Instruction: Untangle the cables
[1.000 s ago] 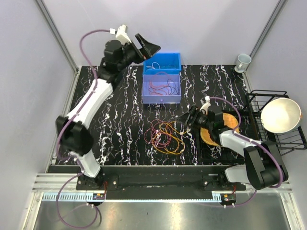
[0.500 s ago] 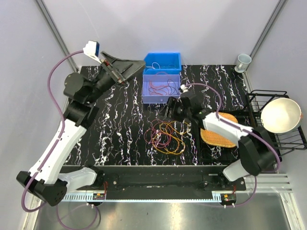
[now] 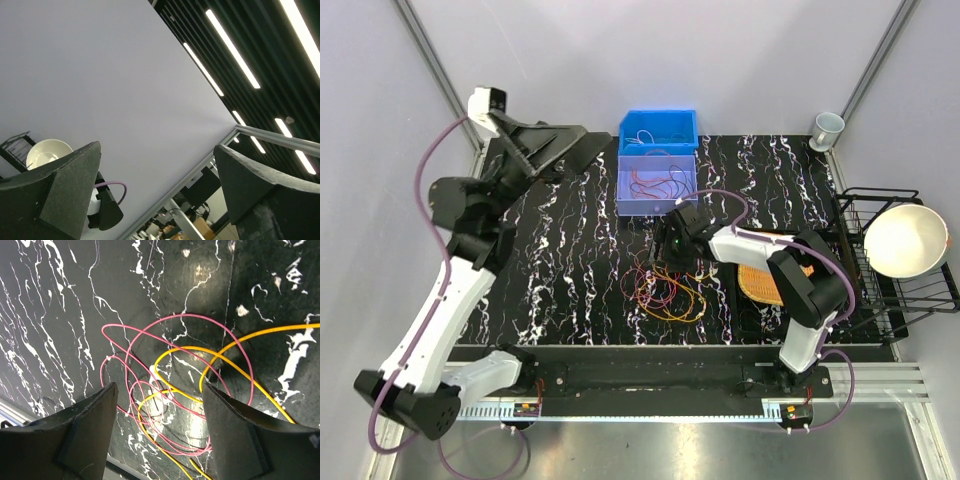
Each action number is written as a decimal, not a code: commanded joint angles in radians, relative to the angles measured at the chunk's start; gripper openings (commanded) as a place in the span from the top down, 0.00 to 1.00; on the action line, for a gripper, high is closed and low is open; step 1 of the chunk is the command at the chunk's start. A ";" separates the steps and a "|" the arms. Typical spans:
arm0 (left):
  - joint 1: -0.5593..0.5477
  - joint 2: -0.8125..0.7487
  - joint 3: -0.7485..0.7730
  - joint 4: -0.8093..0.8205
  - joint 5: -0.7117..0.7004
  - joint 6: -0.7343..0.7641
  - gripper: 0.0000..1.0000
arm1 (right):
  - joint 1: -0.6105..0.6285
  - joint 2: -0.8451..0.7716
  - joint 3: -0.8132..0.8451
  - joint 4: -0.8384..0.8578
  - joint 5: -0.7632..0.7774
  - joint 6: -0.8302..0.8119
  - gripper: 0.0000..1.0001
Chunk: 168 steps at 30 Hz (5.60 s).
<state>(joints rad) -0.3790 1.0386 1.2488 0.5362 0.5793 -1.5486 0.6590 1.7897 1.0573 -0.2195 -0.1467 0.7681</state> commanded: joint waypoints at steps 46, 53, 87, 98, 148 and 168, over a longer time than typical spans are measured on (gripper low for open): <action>0.023 -0.328 -0.400 -0.964 -0.361 0.861 0.01 | 0.110 0.148 0.306 -0.227 0.208 -0.039 0.55; 0.022 -0.341 -0.445 -0.970 -0.357 0.861 0.01 | 0.111 0.160 0.294 -0.227 0.213 -0.033 0.60; 0.022 -0.465 -0.514 -1.058 -0.403 0.861 0.01 | 0.119 -0.245 0.634 -0.359 -0.066 -0.061 1.00; 0.022 -0.399 -0.583 -0.964 -0.398 0.845 0.05 | 0.119 -0.286 0.440 -0.250 -0.177 0.003 1.00; -0.293 0.443 -0.537 -0.304 -0.624 0.544 1.00 | 0.116 -0.375 0.371 -0.253 -0.186 -0.033 1.00; 0.313 -0.138 -0.391 -1.007 -0.681 0.877 1.00 | -0.131 -0.576 0.251 -0.405 -0.134 -0.090 1.00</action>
<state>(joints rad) -0.1463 0.9371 0.7856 -0.3416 -0.0837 -0.7628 0.5392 1.2411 1.3190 -0.5766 -0.3233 0.7074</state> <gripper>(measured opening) 0.005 0.010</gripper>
